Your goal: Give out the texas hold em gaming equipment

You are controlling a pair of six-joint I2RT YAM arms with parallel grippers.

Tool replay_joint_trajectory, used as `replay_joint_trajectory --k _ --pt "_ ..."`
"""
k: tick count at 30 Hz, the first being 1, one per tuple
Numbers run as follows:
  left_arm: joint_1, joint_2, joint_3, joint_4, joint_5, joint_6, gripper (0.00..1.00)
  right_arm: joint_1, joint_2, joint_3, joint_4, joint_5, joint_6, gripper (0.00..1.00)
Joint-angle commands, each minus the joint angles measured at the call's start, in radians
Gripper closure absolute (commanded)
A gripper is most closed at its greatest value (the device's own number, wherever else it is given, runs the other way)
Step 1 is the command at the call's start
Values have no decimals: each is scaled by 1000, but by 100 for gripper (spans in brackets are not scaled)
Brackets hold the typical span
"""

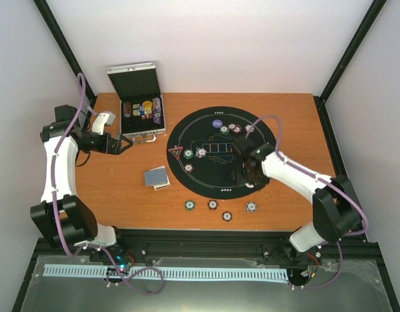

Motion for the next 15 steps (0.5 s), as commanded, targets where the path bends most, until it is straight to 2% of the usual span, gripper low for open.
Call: replay_joint_trajectory --k 1,7,15 --pt "1 -40 3 -25 37 20 0 81 -108 -163 25 22 172 15" --pt "1 -64 -2 -33 32 24 0 153 -187 -318 68 -21 245 15" --pt "1 -64 6 -36 34 18 0 167 -146 -391 134 -51 249 19"
